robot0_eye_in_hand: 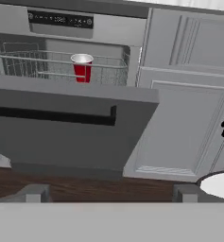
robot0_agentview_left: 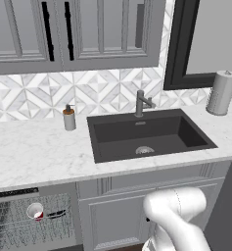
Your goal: Pick up the cup and bowl from the counter, place them in the dishwasher, and close the dishwasher door.
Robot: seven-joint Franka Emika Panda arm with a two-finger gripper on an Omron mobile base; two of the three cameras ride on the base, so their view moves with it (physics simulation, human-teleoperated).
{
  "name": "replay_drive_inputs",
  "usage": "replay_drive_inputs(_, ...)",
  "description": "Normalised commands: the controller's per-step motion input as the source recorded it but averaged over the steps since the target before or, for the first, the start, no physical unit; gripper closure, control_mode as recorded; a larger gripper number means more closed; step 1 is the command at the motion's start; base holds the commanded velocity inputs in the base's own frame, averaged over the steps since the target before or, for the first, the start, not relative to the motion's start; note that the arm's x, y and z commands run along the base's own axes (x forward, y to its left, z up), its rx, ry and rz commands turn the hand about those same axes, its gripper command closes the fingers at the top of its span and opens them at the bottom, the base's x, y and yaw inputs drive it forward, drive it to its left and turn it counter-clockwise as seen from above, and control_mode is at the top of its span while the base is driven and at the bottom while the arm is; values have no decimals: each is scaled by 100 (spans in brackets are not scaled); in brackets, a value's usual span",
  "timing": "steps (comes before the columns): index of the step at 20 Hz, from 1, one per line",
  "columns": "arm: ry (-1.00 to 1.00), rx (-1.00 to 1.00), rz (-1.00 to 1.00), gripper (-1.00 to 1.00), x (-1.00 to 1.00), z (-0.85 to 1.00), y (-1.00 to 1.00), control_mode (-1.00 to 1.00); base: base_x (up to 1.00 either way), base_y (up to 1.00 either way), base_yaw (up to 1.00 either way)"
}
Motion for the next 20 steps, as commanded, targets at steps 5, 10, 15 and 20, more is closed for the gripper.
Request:
replay_drive_inputs(5,-11,0,-2,-100,70,-44,9,-100,0,0,0)
replay_drive_inputs(10,-7,0,0,-100,100,-72,0,-100,0,0,0)
replay_drive_inputs(15,-19,0,0,-100,98,-73,0,-100,0,0,0)
replay_drive_inputs(20,-35,0,0,-100,98,-67,0,-100,0,0,0)
